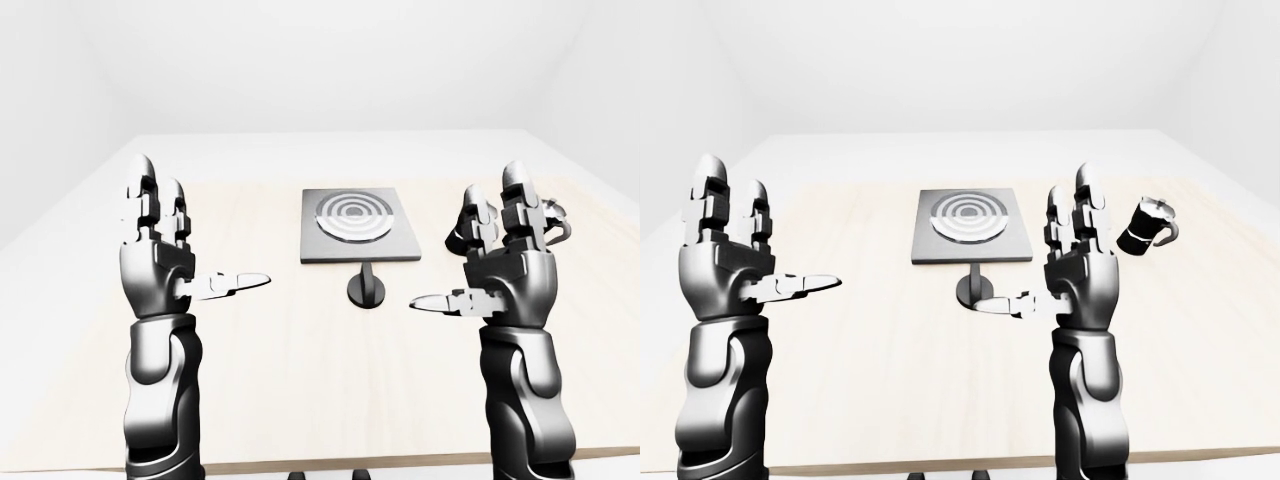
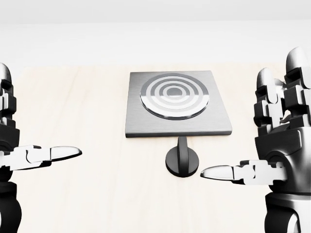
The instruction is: Turn off the stove.
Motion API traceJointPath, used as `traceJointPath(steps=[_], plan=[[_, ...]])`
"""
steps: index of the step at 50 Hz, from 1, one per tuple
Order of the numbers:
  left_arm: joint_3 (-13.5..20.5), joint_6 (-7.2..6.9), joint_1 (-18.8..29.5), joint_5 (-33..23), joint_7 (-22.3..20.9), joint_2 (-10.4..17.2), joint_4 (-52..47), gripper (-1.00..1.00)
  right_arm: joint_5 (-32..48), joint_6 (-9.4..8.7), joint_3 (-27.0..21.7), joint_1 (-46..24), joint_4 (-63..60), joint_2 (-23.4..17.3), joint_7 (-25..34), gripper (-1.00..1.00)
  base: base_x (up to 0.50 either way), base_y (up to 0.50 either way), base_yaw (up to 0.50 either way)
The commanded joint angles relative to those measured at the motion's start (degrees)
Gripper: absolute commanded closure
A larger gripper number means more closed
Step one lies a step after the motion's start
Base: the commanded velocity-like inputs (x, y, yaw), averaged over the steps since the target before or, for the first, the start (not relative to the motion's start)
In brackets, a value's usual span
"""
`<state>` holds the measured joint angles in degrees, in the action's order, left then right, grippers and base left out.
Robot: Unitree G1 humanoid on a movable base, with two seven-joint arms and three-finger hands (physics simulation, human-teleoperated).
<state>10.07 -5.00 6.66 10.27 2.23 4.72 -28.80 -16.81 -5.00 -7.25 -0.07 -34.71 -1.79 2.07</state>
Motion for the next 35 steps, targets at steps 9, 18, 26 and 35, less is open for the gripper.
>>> traceJointPath(steps=[9,18,26,35], plan=[[-0.11,0.00,-0.27,-0.06,-0.08,-0.15,-0.51,-1.00,1.13,0.00,-0.22,-0.09,0.88,-0.27,-1.19,-1.00,0.50,0.00,0.00],[0.21,0.00,-0.12,0.04,-0.06,0.01,-0.32,-1.00,5.20,0.00,1.48,-0.66,3.92,-0.09,-2.43,-1.00,0.03,0.00,0.00],[0.28,0.00,-0.05,0.11,-0.03,0.07,-0.75,-1.00,12.05,0.00,3.30,-1.56,9.43,0.33,-3.96,-1.00,0.00,0.00,0.00],[0.31,0.00,-0.02,0.09,0.05,0.11,-1.41,-1.00,12.42,0.00,4.17,-0.66,13.28,0.12,-0.29,-1.00,0.00,0.00,0.00]])
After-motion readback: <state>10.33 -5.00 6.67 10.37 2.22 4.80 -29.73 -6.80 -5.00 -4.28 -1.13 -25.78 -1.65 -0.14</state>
